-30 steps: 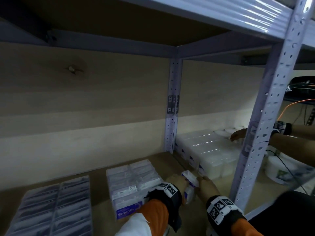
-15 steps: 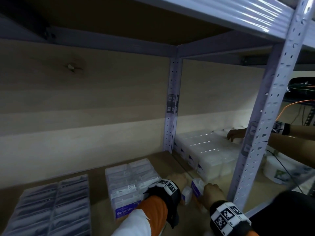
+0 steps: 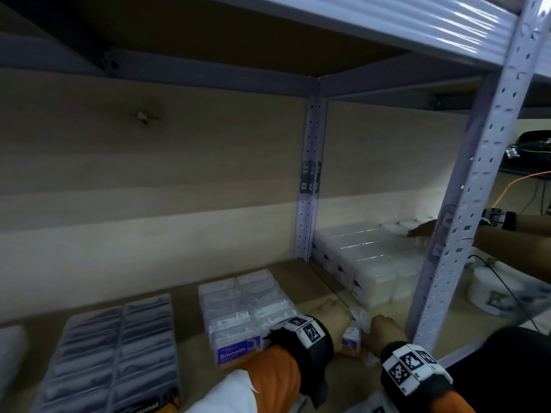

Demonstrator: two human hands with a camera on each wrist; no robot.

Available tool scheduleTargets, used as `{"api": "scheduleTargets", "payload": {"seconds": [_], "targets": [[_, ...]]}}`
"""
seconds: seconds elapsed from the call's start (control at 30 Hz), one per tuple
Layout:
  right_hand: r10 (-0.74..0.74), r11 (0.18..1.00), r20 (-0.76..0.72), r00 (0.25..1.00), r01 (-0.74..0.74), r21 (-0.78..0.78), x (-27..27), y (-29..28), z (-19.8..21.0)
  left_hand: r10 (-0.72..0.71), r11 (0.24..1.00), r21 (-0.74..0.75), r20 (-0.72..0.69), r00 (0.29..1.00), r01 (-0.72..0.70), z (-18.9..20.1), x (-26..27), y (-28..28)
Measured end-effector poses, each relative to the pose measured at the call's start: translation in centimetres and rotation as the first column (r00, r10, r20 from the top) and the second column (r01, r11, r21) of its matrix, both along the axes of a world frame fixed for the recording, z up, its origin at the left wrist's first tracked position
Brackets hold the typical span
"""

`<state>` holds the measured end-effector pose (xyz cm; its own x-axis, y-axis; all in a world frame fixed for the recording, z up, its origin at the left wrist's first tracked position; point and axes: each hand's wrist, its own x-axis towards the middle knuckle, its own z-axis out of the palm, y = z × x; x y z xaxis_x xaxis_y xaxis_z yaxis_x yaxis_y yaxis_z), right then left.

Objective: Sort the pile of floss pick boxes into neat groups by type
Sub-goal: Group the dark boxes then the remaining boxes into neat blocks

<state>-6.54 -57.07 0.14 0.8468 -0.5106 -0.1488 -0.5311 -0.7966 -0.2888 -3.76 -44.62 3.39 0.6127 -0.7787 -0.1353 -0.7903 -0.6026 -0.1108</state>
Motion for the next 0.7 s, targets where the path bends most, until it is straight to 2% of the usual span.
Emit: {"api": "scheduleTargets", "payload": {"seconds": [0.07,0.2,0.3,0.47,0.7], "targets": [[0.001,1.0,0.002,1.0,-0.001,0.009,-0.2,0.1,0.2,0.024,0.995,-0.096,-0.058,0.998,-0.029,0.7,-1.2,1.0],[0.0,1.0,0.016,1.0,0.0,0.002,-0.6,0.8,0.8,0.072,0.984,-0.148,-0.153,0.986,-0.094,1.4,-2.6,3.4],[0.031,1.0,0.034,0.999,-0.031,-0.005,-0.8,1.3,1.1,0.106,0.982,-0.135,-0.167,0.98,-0.13,1.5,-3.4,5.3],[0.187,0.982,0.029,0.982,-0.186,-0.04,-1.0,2.5,1.5,0.213,0.971,-0.071,-0.161,0.964,-0.226,0.8,-4.3,8.6],[0.423,0.906,0.073,0.903,-0.421,-0.037,-1.2,4.6,1.8,0.341,0.936,-0.04,-0.143,0.929,-0.35,-0.6,-4.3,12.6]]}}
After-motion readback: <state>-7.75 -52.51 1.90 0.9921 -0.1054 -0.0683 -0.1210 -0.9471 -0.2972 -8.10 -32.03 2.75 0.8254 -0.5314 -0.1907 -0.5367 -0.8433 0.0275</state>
